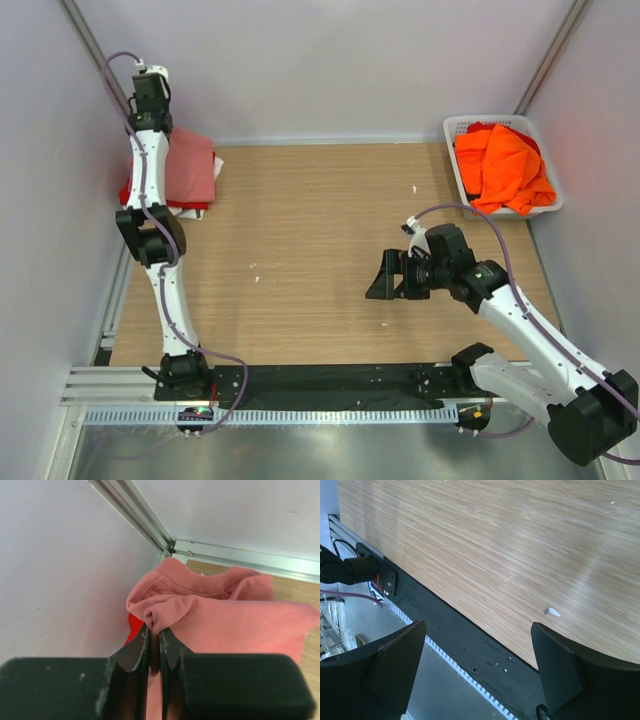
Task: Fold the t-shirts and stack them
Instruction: Neatly place the folded tshirt to the corner
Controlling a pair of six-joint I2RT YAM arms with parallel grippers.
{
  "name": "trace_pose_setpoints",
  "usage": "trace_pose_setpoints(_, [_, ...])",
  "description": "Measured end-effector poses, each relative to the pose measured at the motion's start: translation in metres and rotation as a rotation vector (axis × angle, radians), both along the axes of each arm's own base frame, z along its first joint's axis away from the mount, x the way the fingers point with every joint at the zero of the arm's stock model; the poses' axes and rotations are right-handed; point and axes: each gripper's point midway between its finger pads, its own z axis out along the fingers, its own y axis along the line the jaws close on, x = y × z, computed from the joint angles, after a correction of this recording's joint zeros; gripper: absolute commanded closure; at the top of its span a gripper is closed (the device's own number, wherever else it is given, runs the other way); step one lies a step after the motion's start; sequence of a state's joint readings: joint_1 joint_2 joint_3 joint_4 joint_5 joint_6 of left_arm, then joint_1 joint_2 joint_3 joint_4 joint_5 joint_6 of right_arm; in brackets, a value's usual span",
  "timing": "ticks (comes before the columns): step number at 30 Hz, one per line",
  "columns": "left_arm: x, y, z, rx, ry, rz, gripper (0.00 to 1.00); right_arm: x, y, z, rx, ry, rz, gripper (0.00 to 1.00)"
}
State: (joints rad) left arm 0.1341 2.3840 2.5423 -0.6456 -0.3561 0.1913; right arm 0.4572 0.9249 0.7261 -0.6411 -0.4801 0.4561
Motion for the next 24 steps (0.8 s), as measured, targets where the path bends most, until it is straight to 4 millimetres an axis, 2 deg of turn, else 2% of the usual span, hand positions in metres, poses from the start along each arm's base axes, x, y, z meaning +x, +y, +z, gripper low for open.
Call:
trace_pose_setpoints(3, [0.012, 0.018, -0.017, -0.006, -0.012, 0.017, 0.77, 0.0, 0.0, 0.001, 0.008, 0.01, -0.02, 0.08])
trace_pose_setpoints(7, [0.024, 0.039, -0.046, -0.007, -0.017, 0.046, 0.27, 0.002, -0.001, 0.001, 0.003, 0.025, -0.05, 0.08])
trace_pose_setpoints(11, [0.031, 0.048, -0.056, -0.013, -0.048, 0.074, 0.18, 0.006, -0.001, 0.004, 0.003, 0.027, -0.076, 0.08])
trace_pose_setpoints(12, [0.032, 0.049, -0.056, -0.019, -0.059, 0.083, 0.03, 0.007, 0.0, 0.005, 0.007, 0.028, -0.081, 0.08])
trace_pose_setpoints(15, [0.034, 0.05, -0.046, -0.042, -0.109, 0.106, 0.0, 0.009, 0.001, 0.006, 0.019, 0.033, -0.093, 0.08])
trace_pose_setpoints(19, [0.028, 0.039, -0.022, -0.061, -0.15, 0.119, 0.0, 0.012, 0.005, 0.01, 0.036, 0.02, -0.097, 0.08])
trace_pose_setpoints(21, [0.02, 0.025, 0.0, -0.065, -0.173, 0.114, 0.0, 0.013, 0.005, 0.011, 0.035, 0.013, -0.098, 0.08])
trace_pose_setpoints(24, [0.005, -0.013, 0.045, -0.055, -0.222, 0.088, 0.0, 0.017, 0.004, 0.01, 0.019, 0.002, -0.108, 0.08])
